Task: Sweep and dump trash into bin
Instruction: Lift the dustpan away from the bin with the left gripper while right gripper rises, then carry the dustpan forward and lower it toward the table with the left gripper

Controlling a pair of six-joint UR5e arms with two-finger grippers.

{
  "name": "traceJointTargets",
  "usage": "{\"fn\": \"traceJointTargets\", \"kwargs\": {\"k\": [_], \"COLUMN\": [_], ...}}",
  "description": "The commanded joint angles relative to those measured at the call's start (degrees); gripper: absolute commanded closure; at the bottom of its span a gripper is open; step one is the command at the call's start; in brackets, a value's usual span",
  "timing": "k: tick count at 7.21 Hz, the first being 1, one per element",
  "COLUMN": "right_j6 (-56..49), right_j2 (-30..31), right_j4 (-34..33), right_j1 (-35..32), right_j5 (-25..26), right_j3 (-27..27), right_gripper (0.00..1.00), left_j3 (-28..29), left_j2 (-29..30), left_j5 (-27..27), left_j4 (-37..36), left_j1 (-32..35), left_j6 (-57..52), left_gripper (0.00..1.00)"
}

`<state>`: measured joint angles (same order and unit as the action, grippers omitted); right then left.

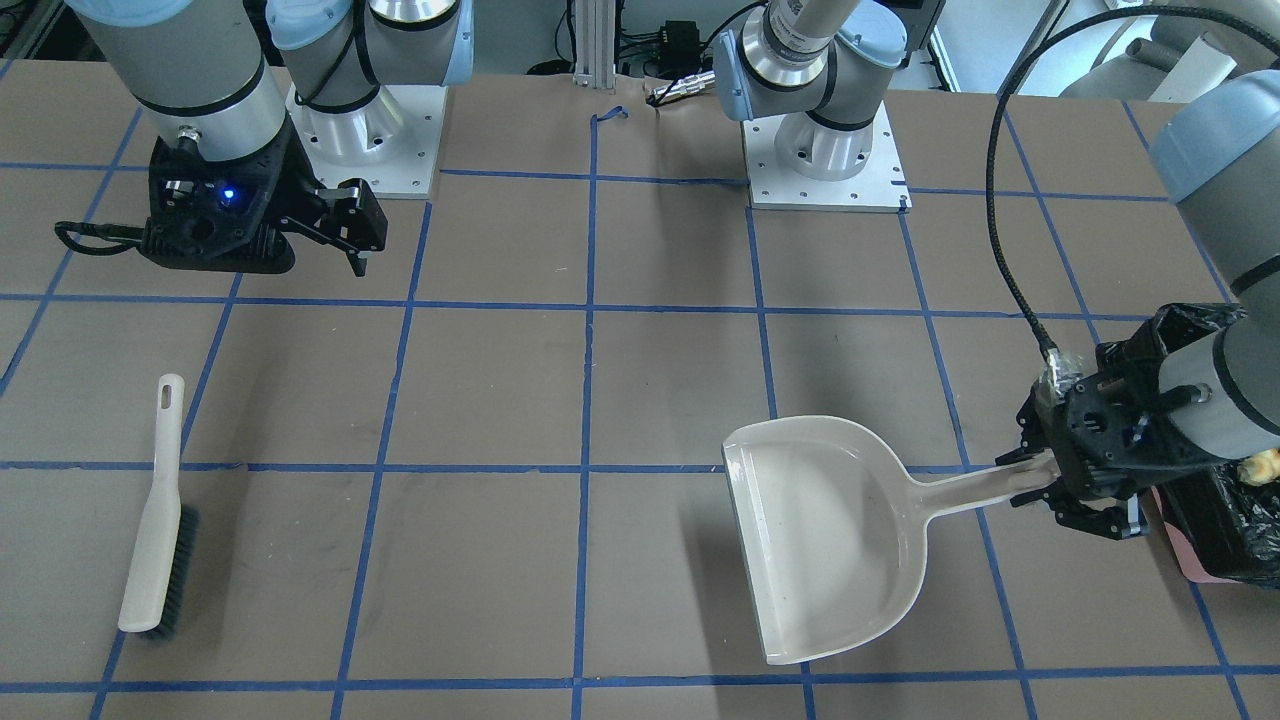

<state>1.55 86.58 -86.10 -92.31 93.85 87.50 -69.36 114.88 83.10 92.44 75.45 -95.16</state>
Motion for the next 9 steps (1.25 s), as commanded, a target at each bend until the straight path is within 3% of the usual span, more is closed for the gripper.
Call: {"fn": "traceJointTargets", "kwargs": {"k": [1,7,9], "right_j6": [-0.32,0.21,0.30], "right_j2": [0.00,0.00,0.08], "right_j4": [-0.47,0.40,0.41], "right_j1": [0.29,1.69,1.69], "right_j5": [0.02,0.11,0.11], "right_j3": [0.04,0.04,0.82], "right_gripper": [0.00,0.00,0.00], "left_j3": [-0.07,-0.08,-0.25], "left_j2": [1.48,4.91,5.18], "left_j5": [-0.13,-1.44,-1.54], "left_j4": [-2.76,-7.01,-8.32], "left_j1": [1.10,2.77,1.64], "left_j6": [1.20,1.48,-4.12], "left_gripper": [1.00,1.00,1.00]}}
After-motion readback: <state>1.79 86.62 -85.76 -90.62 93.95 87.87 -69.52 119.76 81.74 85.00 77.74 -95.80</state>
